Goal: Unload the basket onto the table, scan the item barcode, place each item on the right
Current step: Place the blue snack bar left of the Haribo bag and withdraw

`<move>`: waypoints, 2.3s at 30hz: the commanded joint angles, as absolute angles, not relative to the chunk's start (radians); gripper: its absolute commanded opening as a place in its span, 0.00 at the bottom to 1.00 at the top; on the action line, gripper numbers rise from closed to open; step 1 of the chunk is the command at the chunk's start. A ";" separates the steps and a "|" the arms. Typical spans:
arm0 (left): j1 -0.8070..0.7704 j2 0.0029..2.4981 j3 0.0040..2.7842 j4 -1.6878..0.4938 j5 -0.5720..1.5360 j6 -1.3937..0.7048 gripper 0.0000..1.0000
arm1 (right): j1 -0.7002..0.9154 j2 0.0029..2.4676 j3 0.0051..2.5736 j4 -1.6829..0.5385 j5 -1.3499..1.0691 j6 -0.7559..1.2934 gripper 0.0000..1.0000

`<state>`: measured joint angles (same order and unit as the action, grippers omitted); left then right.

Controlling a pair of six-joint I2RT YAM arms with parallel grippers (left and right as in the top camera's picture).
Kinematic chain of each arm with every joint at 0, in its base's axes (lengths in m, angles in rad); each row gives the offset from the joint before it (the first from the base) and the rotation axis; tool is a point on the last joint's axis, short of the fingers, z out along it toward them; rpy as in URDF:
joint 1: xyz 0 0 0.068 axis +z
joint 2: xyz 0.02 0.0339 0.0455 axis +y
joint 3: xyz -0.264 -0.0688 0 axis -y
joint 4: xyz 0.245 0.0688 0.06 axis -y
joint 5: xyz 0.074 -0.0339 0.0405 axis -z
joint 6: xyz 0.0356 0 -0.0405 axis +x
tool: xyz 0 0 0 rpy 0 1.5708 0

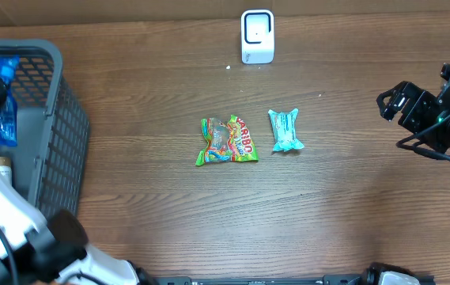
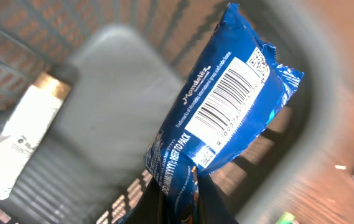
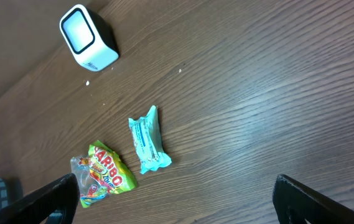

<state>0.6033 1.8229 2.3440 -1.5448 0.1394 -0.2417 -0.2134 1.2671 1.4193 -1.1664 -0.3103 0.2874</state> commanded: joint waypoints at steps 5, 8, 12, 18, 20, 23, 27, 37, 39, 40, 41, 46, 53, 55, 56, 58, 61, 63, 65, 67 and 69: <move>0.361 1.645 2.376 -1.640 0.109 -0.313 0.04 | -0.207 1.265 1.440 -1.159 -0.316 0.281 1.00; 0.229 1.645 2.365 -1.687 0.019 -0.409 0.04 | -0.207 1.265 1.440 -1.162 -0.316 0.281 1.00; 0.047 1.649 2.247 -1.656 -0.077 -0.551 0.04 | -0.207 1.265 1.440 -1.163 -0.316 0.281 1.00; -0.148 1.649 1.904 -1.459 -0.173 -0.745 0.04 | -0.207 1.265 1.440 -1.166 -0.316 0.268 1.00; -0.194 1.652 1.762 -1.354 -0.171 -0.798 0.04 | -0.207 1.265 1.440 -1.166 -0.316 0.262 1.00; -0.245 1.665 1.559 -1.185 -0.172 -0.871 0.04 | -0.207 1.265 1.440 -1.168 -0.316 0.262 1.00; -0.268 1.703 1.318 -0.933 -0.171 -0.884 0.04 | -0.207 1.265 1.440 -1.169 -0.316 0.262 1.00; -0.268 1.904 1.125 -0.639 -0.159 -0.848 0.33 | -0.207 1.265 1.440 -1.172 -0.316 0.262 1.00; -0.267 1.896 1.146 -0.659 -0.151 -0.802 0.37 | -0.207 1.265 1.440 -1.172 -0.316 0.262 1.00; -0.267 1.889 1.168 -0.683 -0.149 -0.782 0.38 | -0.207 1.265 1.440 -1.172 -0.316 0.262 1.00; -0.267 1.880 1.197 -0.713 -0.149 -0.761 0.38 | -0.207 1.265 1.440 -1.171 -0.316 0.262 1.00; -0.262 1.815 1.459 -0.933 -0.149 -0.590 0.59 | -0.207 1.265 1.440 -1.169 -0.316 0.262 1.00; -0.210 1.763 1.988 -1.273 -0.154 -0.471 0.80 | -0.207 1.265 1.440 -1.172 -0.316 0.262 1.00; -0.180 1.757 2.157 -1.383 -0.166 -0.466 0.82 | -0.207 1.265 1.440 -1.173 -0.316 0.262 1.00; -0.162 1.755 2.236 -1.434 -0.168 -0.460 0.83 | -0.207 1.265 1.440 -1.173 -0.316 0.262 1.00; -0.113 1.753 2.395 -1.542 -0.168 -0.434 0.84 | -0.207 1.265 1.440 -1.173 -0.316 0.262 1.00; 0.000 1.742 2.583 -1.692 -0.171 -0.408 0.84 | -0.207 1.265 1.440 -1.173 -0.316 0.262 1.00; 0.105 1.703 2.611 -1.690 -0.121 -0.307 0.95 | -0.207 1.265 1.440 -1.172 -0.316 0.262 1.00; 0.214 1.666 2.608 -1.690 -0.107 -0.305 0.96 | -0.207 1.265 1.440 -1.172 -0.316 0.262 1.00; 0.337 1.630 2.587 -1.690 -0.070 -0.281 0.96 | -0.207 1.265 1.440 -1.173 -0.316 0.262 1.00; 0.458 1.597 2.539 -1.690 -0.053 -0.258 0.97 | -0.207 1.265 1.440 -1.173 -0.317 0.262 1.00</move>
